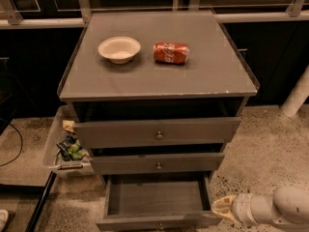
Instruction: Close bottom drawer
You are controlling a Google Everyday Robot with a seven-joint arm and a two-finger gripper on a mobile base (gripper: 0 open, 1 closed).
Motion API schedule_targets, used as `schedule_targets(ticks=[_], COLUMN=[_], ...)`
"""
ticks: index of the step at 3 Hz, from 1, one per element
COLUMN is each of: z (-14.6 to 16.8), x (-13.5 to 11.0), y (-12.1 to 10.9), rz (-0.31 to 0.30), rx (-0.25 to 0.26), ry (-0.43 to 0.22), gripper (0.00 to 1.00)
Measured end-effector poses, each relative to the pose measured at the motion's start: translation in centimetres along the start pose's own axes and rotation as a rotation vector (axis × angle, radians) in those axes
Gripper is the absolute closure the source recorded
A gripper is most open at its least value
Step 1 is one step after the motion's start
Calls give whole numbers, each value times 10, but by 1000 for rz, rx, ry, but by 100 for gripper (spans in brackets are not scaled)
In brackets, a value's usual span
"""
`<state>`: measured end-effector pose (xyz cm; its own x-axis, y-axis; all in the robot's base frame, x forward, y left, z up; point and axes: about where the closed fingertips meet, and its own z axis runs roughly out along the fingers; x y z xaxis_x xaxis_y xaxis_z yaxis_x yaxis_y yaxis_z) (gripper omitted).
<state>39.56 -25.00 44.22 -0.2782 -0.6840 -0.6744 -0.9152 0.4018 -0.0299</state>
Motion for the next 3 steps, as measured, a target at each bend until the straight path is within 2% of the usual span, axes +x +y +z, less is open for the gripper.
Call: schedule_targets(ticks=[1, 2, 3], z=[28, 56, 61], x=[33, 68, 69], y=[-8, -18, -18], rz=[1, 39, 45], rx=[-9, -31, -38], ry=[-33, -71, -75], gripper=[100, 100, 100])
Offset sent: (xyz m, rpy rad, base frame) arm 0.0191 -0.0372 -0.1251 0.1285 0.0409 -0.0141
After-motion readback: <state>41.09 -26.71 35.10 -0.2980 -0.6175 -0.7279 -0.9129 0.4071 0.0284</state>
